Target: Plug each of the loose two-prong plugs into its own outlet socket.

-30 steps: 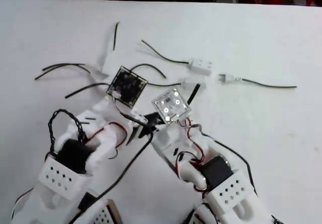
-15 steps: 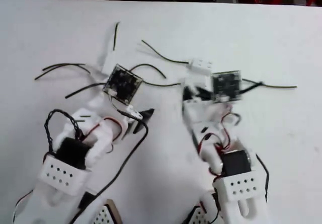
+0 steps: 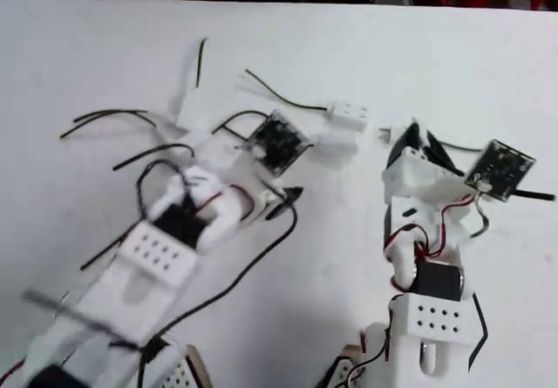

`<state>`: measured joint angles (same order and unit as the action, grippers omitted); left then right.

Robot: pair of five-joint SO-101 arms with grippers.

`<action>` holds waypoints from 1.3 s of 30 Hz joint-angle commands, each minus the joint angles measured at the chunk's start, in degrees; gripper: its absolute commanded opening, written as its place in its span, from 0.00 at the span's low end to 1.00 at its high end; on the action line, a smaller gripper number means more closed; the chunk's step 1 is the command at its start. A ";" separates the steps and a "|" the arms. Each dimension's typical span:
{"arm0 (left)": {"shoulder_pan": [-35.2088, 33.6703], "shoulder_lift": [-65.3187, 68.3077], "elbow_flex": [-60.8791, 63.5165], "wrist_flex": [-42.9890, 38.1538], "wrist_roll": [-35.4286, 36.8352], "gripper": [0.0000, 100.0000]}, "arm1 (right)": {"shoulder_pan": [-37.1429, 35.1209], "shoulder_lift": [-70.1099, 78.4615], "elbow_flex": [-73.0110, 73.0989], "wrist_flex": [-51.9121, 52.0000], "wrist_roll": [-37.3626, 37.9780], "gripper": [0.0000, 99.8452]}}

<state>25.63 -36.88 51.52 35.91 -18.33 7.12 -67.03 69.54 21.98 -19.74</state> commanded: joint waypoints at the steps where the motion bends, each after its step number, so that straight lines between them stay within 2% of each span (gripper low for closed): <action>1: 2.86 18.24 -14.51 -1.49 -0.44 0.28 | 2.77 -1.27 -0.88 -1.36 -1.23 0.02; 8: 4.09 40.48 -32.88 -1.49 -0.44 0.28 | 4.00 -1.36 -1.32 -1.36 -1.49 0.02; 13: 4.26 51.74 -43.78 -1.14 -0.44 0.28 | 4.00 -1.36 -1.41 -1.27 -1.49 0.02; 30: 3.91 75.47 -66.73 -0.97 -1.93 0.25 | 3.56 -1.36 -1.41 -0.92 -1.23 0.02; 35: 5.05 79.52 -70.68 6.33 -10.29 0.25 | 3.56 -1.36 -1.32 -0.92 -1.05 0.02; 39: 5.23 79.87 -73.41 11.25 -11.78 0.25 | 3.56 -1.36 -1.32 -0.92 -1.05 0.02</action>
<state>28.97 42.68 -18.81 42.24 -28.44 10.55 -67.03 69.54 21.71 -20.62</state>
